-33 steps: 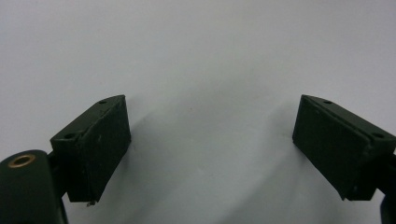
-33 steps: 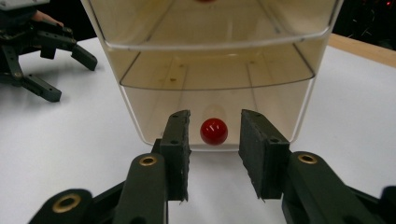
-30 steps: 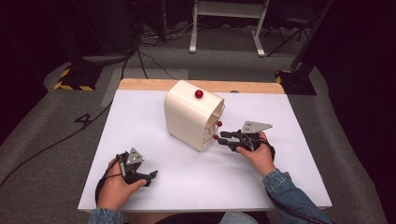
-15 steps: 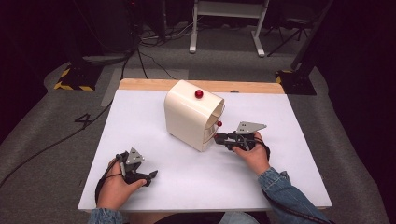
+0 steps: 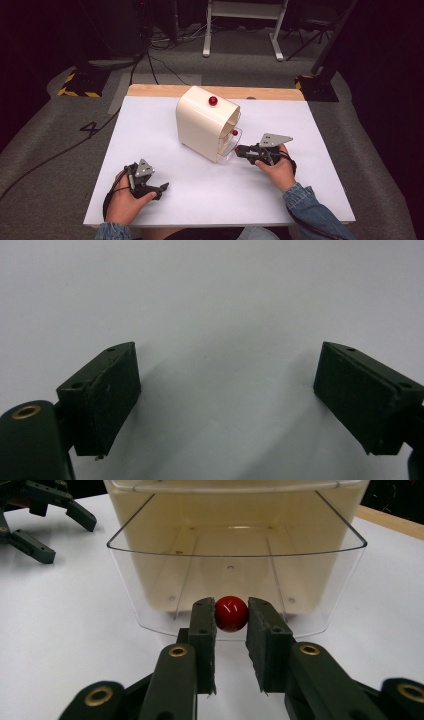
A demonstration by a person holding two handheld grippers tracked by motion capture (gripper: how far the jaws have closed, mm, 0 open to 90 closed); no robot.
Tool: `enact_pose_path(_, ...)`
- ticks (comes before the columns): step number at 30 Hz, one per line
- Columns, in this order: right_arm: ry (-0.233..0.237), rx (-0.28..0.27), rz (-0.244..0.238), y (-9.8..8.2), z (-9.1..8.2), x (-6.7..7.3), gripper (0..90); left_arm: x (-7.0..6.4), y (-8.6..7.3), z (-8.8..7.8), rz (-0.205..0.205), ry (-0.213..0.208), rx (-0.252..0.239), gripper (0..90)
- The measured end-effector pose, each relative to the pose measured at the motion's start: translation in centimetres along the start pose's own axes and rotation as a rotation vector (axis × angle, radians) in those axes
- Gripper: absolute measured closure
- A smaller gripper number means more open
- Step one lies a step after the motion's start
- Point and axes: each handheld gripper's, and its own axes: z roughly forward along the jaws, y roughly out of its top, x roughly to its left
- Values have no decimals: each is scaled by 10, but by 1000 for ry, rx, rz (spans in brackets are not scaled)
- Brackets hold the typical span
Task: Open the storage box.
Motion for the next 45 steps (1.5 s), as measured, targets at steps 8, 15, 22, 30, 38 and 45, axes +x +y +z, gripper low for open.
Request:
enact_pose_path(8,-16,-6,8,-7,-25,5,743,1,0,0,-7,-7,2,118)
enact_pose_path(15,-27,-3,20,-15,-39,9,742,2,1,0,-4,-7,5,118)
enact_pose_path(22,-34,20,35,-23,-44,10,743,2,0,0,-4,-9,3,118)
enact_pose_path(30,-39,54,47,-29,-43,8,728,2,1,0,-4,-9,5,118)
enact_pose_path(38,-46,100,57,-36,-43,8,628,2,1,0,-7,-12,6,118)
enact_pose_path(45,-62,82,49,-30,-57,9,594,3,1,0,-9,-14,6,118)
